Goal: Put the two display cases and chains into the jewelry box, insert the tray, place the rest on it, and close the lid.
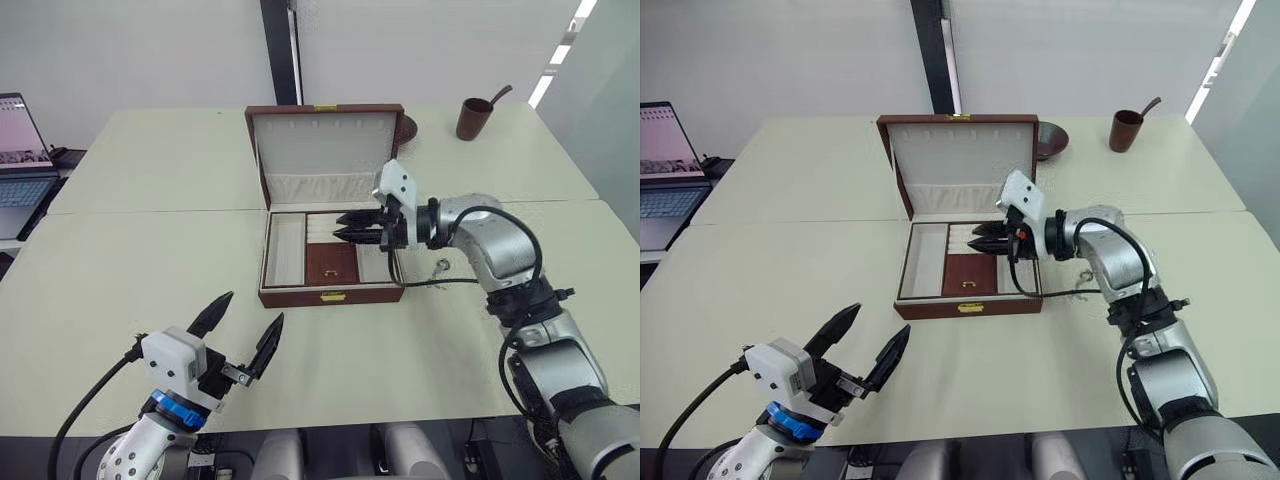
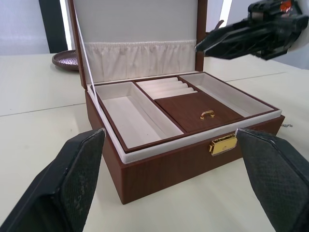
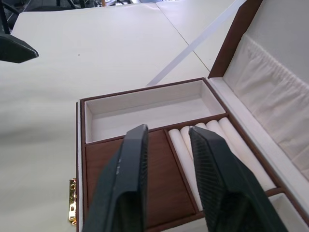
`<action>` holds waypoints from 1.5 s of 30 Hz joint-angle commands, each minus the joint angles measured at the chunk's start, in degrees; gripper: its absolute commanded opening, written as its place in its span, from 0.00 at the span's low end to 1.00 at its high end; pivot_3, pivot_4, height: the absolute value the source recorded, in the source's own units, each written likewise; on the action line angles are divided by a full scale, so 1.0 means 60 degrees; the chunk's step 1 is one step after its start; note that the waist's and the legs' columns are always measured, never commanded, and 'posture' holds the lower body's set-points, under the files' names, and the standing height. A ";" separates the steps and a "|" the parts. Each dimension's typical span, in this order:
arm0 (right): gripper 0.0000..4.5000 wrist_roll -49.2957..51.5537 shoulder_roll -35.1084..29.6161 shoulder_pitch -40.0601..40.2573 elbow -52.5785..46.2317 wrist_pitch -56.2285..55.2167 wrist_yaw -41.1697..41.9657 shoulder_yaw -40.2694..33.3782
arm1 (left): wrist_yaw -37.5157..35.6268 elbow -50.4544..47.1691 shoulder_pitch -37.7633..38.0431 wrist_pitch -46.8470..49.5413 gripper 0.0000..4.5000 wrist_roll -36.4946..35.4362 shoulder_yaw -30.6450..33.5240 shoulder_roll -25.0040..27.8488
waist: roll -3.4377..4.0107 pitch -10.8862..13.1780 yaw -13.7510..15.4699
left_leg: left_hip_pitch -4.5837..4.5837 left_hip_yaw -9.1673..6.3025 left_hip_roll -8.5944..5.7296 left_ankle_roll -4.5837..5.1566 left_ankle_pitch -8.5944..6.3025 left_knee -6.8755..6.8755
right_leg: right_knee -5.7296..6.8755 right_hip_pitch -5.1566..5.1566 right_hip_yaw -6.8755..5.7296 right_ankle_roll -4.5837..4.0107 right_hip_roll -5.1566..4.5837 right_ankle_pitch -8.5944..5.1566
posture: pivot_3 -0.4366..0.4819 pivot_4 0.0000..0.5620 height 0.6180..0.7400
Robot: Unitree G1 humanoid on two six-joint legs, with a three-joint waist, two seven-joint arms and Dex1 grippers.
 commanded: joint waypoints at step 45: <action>0.99 0.1999 -0.4852 0.5626 -0.0007 -0.1403 0.0537 -0.5469 | -0.3279 0.7071 -0.3823 0.1227 1.00 -0.1569 0.4716 0.4514 | -0.0003 -0.0001 0.0210 | 0.0012 0.0005 0.0001 0.0000 0.0000 -0.0003 | -0.0003 0.0009 -0.0001 -0.0002 0.0010 -0.0003 | 0.48 0.27 1.00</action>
